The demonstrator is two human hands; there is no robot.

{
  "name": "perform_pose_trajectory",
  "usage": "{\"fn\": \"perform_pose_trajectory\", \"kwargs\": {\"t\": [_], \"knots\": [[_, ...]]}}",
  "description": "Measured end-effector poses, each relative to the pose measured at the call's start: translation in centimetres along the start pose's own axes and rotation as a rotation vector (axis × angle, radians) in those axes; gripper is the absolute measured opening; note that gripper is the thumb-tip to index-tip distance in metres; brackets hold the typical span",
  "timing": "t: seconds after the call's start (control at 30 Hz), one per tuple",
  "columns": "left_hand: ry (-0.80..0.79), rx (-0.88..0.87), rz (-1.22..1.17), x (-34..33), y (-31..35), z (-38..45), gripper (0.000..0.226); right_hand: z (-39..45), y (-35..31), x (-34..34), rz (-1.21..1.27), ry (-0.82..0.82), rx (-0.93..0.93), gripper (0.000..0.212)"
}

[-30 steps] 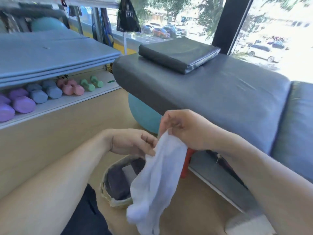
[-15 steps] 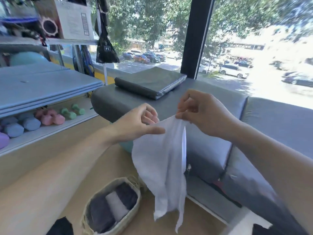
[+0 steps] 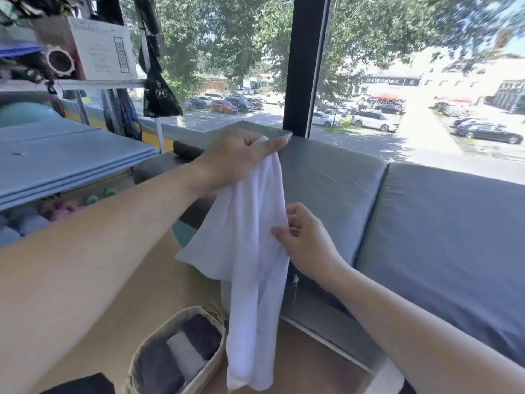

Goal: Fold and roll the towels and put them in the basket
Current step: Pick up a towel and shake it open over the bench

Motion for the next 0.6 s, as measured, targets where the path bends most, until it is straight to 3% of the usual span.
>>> {"fn": "perform_pose_trajectory", "kwargs": {"t": [0.13, 0.27, 0.4, 0.47, 0.6], "knots": [[0.121, -0.003, -0.056, 3.6, 1.1, 1.3, 0.059, -0.2, 0.8, 2.3, -0.182, 0.052, -0.027, 0.015], [0.352, -0.013, 0.028, 8.7, 0.7, 2.3, 0.054, 0.0, -0.5, 7.7, -0.308, 0.153, -0.018, 0.018], [0.308, 0.052, 0.186, 8.8, -2.8, 3.8, 0.049, 0.7, -2.1, 15.7, -0.401, 0.291, -0.074, 0.025], [0.307, 0.085, 0.208, 7.3, -4.0, 3.9, 0.058, 0.5, -2.0, 17.8, -0.479, 0.277, -0.161, 0.018], [0.433, 0.152, 0.208, 6.1, -4.1, 4.3, 0.051, -0.9, -0.9, 17.3, -0.625, 0.118, -0.322, 0.018]]}}
Point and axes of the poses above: each hand's wrist, its own z-axis towards the middle knuckle, its own x-axis out of the back of the hand, y = z × x, the point moved 10 cm from there along z, towards the middle knuckle, and after that the axes turned 15 degrees about z, right-handed, at the moved point
